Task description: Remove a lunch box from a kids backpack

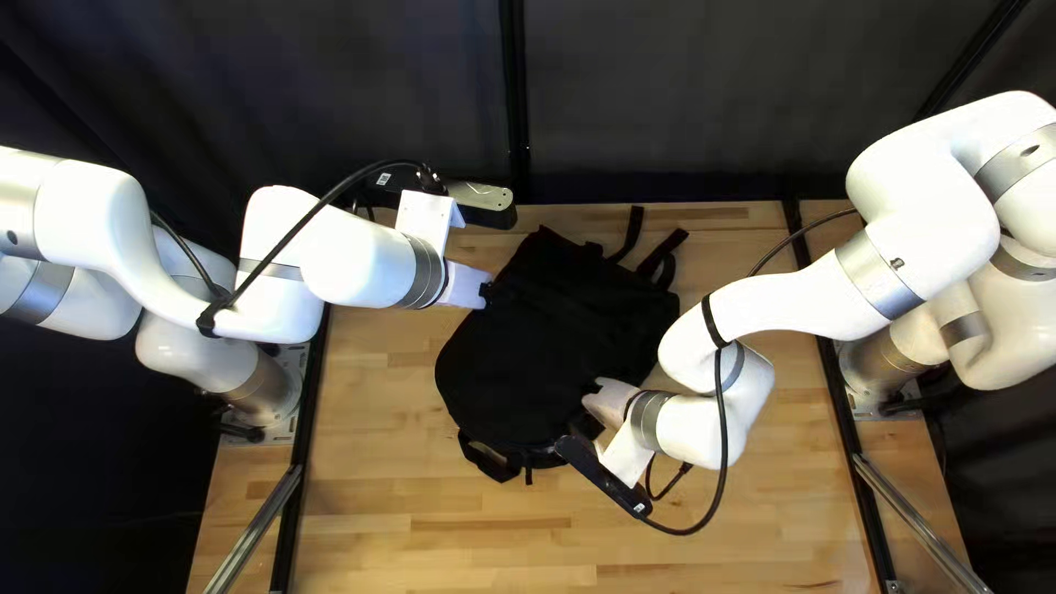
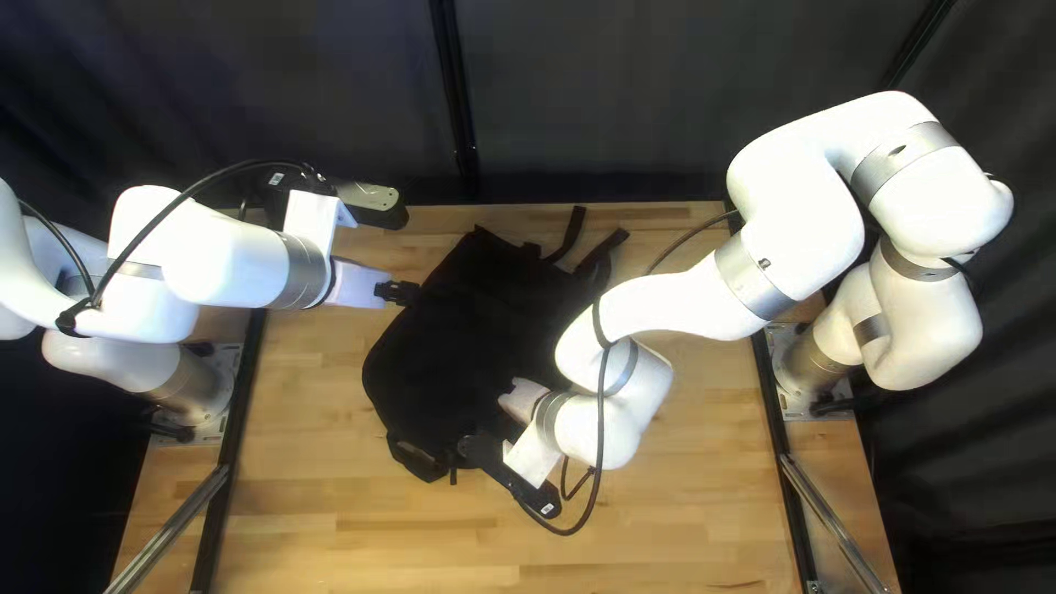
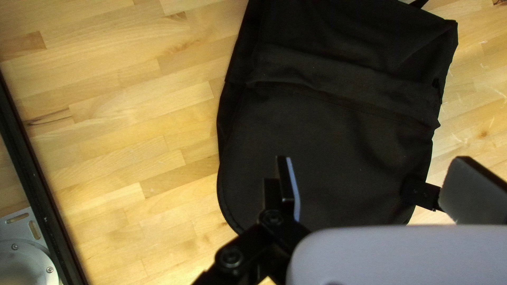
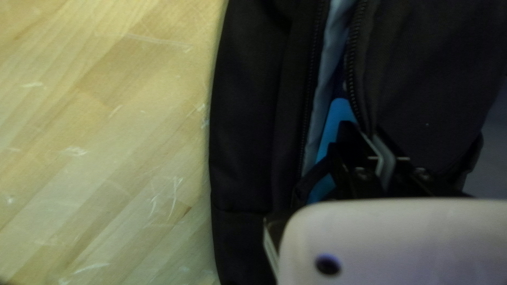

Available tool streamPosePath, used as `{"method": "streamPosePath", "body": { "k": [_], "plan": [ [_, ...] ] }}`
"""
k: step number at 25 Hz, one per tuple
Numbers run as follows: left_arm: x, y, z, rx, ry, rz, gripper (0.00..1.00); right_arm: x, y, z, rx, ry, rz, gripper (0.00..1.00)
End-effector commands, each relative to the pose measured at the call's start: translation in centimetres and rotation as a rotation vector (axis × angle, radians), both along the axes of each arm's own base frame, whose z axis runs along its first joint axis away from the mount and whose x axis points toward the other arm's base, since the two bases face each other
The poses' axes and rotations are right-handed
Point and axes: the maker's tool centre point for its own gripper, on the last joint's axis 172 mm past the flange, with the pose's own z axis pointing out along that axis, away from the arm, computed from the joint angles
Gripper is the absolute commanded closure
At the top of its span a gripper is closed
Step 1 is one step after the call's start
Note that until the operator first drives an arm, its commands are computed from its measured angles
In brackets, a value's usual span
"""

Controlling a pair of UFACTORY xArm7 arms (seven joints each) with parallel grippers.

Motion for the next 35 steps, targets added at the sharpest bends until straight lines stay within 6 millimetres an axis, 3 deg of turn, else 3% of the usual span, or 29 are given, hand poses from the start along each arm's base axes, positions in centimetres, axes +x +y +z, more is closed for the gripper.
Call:
{"method": "streamPosePath", "body": {
  "k": [1,4,6,10,13,18,22,27,29,35],
  "plan": [
    [0.0,0.0,0.0,0.0,0.0,0.0,0.0,0.0,0.0,0.0,0.0,0.0,0.0,1.0],
    [-0.6,0.3,0.8,0.008,0.002,0.016,0.0,0.0,0.0,0.0,0.0,0.0,0.0,1.0],
    [-3.2,0.6,2.0,0.061,0.026,0.034,0.0,0.0,0.0,0.0,0.0,0.0,0.0,1.0],
    [-7.3,-0.3,0.8,0.115,0.058,0.061,0.0,0.0,0.0,0.0,0.0,0.0,0.0,1.0],
    [-8.8,-1.2,-0.3,0.133,0.071,0.063,0.0,0.0,0.0,0.0,0.0,0.0,0.0,1.0],
    [-9.7,-4.8,-3.7,0.196,0.119,0.026,0.0,0.0,0.0,0.0,0.0,0.0,0.0,1.0],
    [-10.8,-9.6,-8.9,0.279,0.162,-0.012,0.0,0.0,0.0,0.0,0.0,0.0,0.0,1.0],
    [-12.7,-15.6,-14.9,0.249,0.19,0.031,0.0,0.0,0.0,0.0,0.0,0.0,0.0,1.0],
    [-13.6,-16.1,-14.9,0.231,0.2,0.059,0.0,0.0,0.0,0.0,0.0,0.0,0.0,1.0],
    [-13.6,-16.1,-14.9,0.231,0.2,0.059,0.0,0.0,0.0,0.0,0.0,0.0,0.0,1.0]
  ]
}}
